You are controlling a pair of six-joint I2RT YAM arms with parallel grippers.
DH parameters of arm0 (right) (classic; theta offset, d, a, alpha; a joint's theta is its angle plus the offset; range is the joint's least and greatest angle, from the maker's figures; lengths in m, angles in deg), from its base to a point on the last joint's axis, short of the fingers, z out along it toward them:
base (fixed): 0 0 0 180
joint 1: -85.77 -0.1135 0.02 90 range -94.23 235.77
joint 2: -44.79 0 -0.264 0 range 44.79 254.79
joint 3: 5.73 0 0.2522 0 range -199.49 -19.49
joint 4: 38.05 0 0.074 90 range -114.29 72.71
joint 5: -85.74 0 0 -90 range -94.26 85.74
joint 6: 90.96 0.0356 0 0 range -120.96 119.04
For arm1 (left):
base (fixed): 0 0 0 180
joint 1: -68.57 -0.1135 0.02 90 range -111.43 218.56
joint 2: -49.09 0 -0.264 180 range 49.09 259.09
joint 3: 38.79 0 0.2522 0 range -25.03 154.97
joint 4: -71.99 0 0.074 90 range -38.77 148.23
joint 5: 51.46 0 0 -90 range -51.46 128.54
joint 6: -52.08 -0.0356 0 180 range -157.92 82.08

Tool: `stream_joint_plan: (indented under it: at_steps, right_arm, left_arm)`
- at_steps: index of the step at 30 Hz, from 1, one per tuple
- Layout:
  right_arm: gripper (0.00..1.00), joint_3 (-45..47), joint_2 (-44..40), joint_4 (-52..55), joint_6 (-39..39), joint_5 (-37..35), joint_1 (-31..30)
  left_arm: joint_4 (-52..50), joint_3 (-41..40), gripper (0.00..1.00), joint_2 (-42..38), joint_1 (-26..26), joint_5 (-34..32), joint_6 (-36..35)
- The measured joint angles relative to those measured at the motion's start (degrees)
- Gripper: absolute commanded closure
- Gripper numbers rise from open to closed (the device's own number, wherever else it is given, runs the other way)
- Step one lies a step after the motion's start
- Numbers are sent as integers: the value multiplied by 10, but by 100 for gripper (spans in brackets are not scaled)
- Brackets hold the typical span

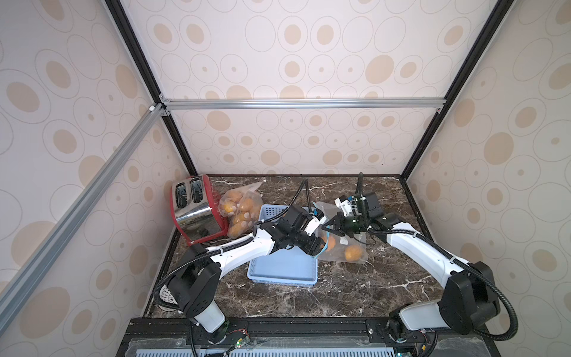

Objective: Put the potatoes into a zipper bag and zip it
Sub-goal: Place the potato into the zipper food storage bag.

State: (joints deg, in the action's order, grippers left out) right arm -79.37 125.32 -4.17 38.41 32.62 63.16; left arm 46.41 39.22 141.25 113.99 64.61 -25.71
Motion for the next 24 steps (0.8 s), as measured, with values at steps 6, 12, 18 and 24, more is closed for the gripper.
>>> stream_joint_plan:
  at_steps: [6,12,18,24]
  right_arm:
    - [100,0,0,3,-4,-5,0]
    - [100,0,-2,4,-15,-11,0]
    - [100,28,-36,-12,-40,-68,-1]
    - [100,64,-46,-39,-54,-100,-2]
  left_arm:
    - [-3,-1,32,-29,0,-22,1]
    - [7,-20,26,-93,-3,-72,11]
    - [57,-89,24,-127,-61,-137,66]
    - [108,-141,22,-97,-137,-176,130]
